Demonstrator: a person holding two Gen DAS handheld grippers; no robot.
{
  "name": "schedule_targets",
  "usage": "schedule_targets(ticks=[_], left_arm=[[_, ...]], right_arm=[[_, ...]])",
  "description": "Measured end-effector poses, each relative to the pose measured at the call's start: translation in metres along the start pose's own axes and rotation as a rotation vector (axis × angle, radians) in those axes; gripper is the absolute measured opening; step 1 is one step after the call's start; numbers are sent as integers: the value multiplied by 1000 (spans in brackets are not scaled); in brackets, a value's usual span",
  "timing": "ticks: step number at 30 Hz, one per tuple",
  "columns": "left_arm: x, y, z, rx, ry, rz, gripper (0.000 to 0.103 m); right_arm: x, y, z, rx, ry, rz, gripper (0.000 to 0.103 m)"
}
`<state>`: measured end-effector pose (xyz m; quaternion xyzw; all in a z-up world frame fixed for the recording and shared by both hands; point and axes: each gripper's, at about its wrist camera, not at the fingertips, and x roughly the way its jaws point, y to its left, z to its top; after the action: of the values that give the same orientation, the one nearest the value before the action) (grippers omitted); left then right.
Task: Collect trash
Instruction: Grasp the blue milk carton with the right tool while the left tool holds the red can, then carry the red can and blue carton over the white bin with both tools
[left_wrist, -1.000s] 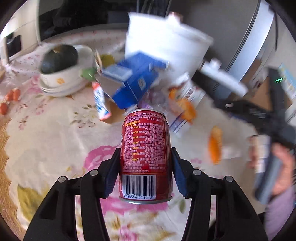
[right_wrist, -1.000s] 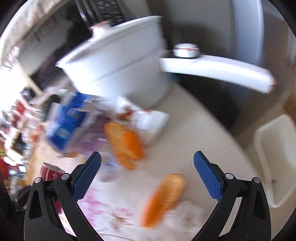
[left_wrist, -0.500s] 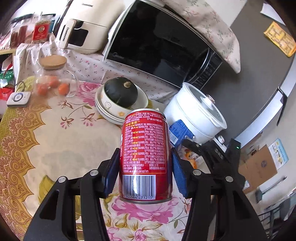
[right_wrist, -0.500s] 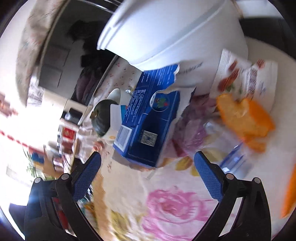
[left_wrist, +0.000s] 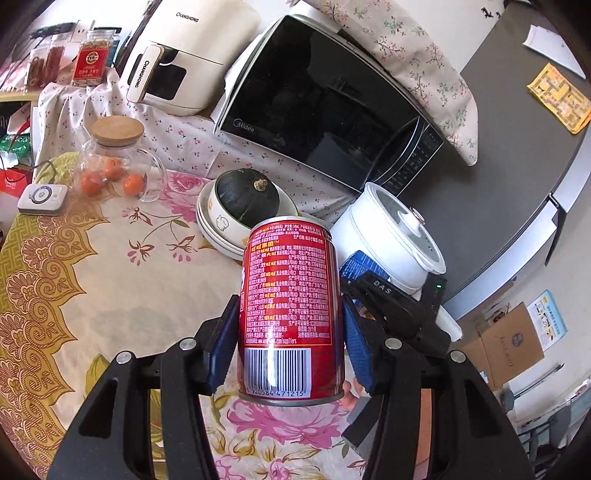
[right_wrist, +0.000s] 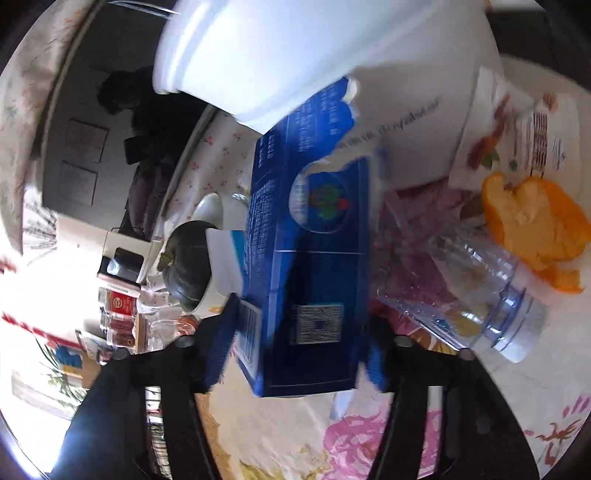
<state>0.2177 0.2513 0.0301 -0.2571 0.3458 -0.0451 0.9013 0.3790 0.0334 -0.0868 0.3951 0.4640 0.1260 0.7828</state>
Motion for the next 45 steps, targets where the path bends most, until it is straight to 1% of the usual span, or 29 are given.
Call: schedule_targets(ticks=[5,10,13,20,23,25,28,31,33,34,35,38,41,45], left_arm=[[-3,-7,-2,14,-18,-6,52],[-4,-19,-4,29,-36,-14,52],[-2,-28,-6,38,-39,-20,52],[9,-57,-13,52,-41,-59,52],[15,-73,-18,66,-38,-83,52],[21,-86,-23,83,-29,-95,52],[29,-100,-29,101,-11,-109,52],[35,-108,-33,112,-2,-116,52],[40,-114,-35,120,8,-124,52],[42,-116,-37,122,11,-126,52],[43,-117,-38,125,15,-126,52],[47,-121,-40,134,24,-128,52],[47,-122,-40,129,21,-137,52],[47,-125,-40,127,14,-147,52]], right_arm=[[-22,12,-8,-127,-41,-11,42],[-51,21,-14,-235,-89,-32,41],[-71,19,-13,-290,-106,-43,41],[-114,4,-10,-324,-126,-27,41],[-136,-7,-6,-336,-137,-5,41],[-146,-16,-1,-325,-124,32,42],[-157,-37,8,-294,-137,36,43],[-160,-55,16,-270,-118,18,44],[-162,-64,20,-261,-105,35,47],[-160,-68,23,-264,-73,51,47],[-161,-71,24,-263,-78,31,47],[-166,-77,25,-289,-102,-14,39],[-171,-78,24,-291,-126,-17,38],[-184,-69,22,-331,-180,-27,37]])
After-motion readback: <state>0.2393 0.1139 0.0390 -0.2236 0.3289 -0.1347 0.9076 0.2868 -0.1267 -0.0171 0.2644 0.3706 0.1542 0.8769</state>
